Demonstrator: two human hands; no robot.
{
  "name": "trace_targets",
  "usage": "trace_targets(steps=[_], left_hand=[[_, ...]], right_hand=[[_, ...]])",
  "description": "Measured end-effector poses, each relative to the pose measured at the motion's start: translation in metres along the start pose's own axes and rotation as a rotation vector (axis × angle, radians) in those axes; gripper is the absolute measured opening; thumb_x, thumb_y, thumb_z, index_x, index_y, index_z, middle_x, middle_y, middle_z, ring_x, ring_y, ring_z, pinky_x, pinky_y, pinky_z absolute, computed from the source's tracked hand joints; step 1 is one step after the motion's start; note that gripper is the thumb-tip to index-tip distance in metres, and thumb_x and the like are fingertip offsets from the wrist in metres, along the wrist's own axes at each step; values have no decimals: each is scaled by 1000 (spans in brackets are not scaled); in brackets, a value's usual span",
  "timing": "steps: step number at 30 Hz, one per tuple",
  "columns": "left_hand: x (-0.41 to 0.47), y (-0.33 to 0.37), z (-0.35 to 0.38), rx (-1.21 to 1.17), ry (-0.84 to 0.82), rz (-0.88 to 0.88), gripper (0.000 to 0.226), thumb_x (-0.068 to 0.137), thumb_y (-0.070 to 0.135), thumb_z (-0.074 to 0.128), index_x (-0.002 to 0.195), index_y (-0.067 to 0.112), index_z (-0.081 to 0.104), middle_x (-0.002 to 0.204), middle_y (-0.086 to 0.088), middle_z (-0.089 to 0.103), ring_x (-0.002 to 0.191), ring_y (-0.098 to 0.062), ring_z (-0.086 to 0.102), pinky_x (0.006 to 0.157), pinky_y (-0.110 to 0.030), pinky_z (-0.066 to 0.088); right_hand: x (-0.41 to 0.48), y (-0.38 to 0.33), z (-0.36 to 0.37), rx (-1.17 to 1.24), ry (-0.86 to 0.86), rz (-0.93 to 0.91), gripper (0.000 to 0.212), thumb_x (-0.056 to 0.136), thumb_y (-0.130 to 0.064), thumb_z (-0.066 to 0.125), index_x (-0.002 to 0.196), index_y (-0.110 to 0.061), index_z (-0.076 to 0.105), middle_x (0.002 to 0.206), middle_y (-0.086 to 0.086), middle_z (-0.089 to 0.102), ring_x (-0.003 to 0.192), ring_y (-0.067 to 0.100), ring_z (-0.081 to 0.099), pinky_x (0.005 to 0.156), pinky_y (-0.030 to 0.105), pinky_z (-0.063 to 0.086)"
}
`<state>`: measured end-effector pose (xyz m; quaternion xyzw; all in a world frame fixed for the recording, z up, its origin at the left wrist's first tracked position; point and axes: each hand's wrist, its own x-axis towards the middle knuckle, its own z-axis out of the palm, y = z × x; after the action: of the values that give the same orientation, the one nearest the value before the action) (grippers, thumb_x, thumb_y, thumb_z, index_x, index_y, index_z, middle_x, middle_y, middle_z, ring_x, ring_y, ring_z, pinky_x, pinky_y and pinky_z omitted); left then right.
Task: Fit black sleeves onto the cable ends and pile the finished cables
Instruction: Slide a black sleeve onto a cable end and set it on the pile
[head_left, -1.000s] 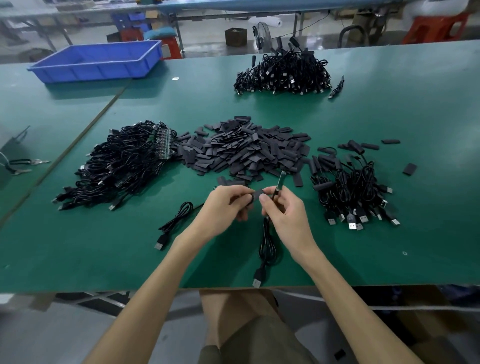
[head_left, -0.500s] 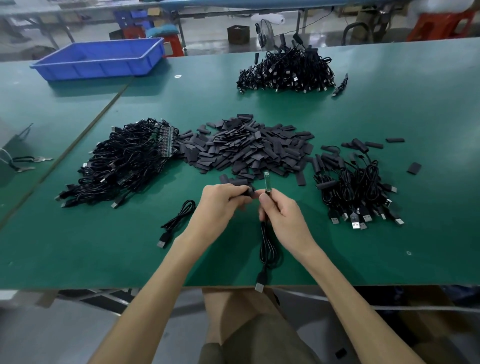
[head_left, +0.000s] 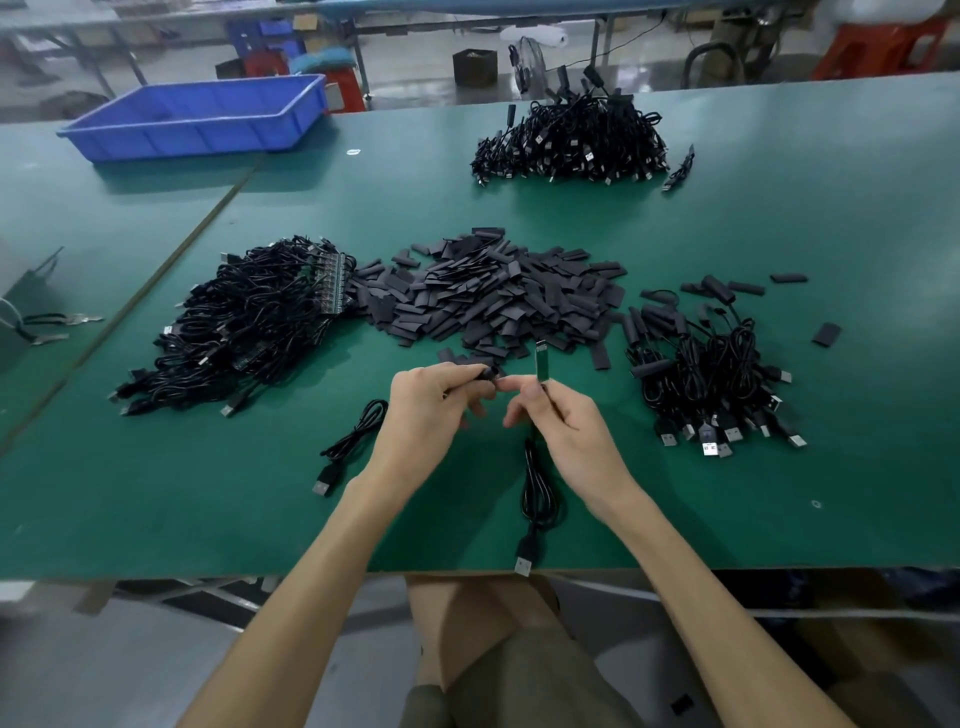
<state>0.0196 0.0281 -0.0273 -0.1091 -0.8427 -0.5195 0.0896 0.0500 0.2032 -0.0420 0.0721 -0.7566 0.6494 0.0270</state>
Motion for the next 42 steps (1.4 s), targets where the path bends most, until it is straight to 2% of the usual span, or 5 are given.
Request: trace_targets(steps=[10, 14, 27, 39, 42], left_hand=[[-1, 0, 0, -93, 46, -38, 14, 92, 3, 70, 97, 12, 80, 77, 5, 75, 60, -13, 63, 58, -27, 56], [-1, 1, -1, -15, 76, 15, 16, 91, 1, 71, 101, 9, 80, 78, 3, 73, 62, -13, 64, 62, -33, 58], [-5, 2, 2, 158, 57, 142, 30, 91, -16, 59, 109, 0, 76, 95, -1, 69, 78, 12, 65, 72, -5, 49], [-3, 4, -23, 481, -166, 438, 45, 87, -26, 53, 115, 3, 73, 105, -7, 64, 95, -22, 58, 85, -9, 46], [2, 6, -29, 511, -202, 454, 42, 87, -25, 54, 111, 4, 73, 103, -5, 64, 95, -21, 57, 81, -31, 57]], right_hand=[[2, 0, 1, -31, -13, 3, 34, 107, -46, 40, 77, -32, 48, 65, -9, 44, 66, 13, 44, 82, 17, 43], [1, 0, -2, -7, 33, -1, 39, 111, -34, 42, 86, -17, 66, 64, -10, 42, 65, 11, 42, 68, 24, 38], [-3, -3, -3, 9, -31, 24, 46, 111, -25, 47, 68, -9, 51, 58, 6, 39, 56, 21, 35, 55, 29, 31], [-1, -3, -5, -42, -129, 28, 50, 110, -26, 49, 61, -21, 44, 51, -3, 42, 51, 16, 36, 55, 26, 33], [0, -2, -5, -69, -140, 16, 50, 110, -28, 48, 60, -24, 45, 49, -4, 45, 50, 12, 37, 56, 24, 34]])
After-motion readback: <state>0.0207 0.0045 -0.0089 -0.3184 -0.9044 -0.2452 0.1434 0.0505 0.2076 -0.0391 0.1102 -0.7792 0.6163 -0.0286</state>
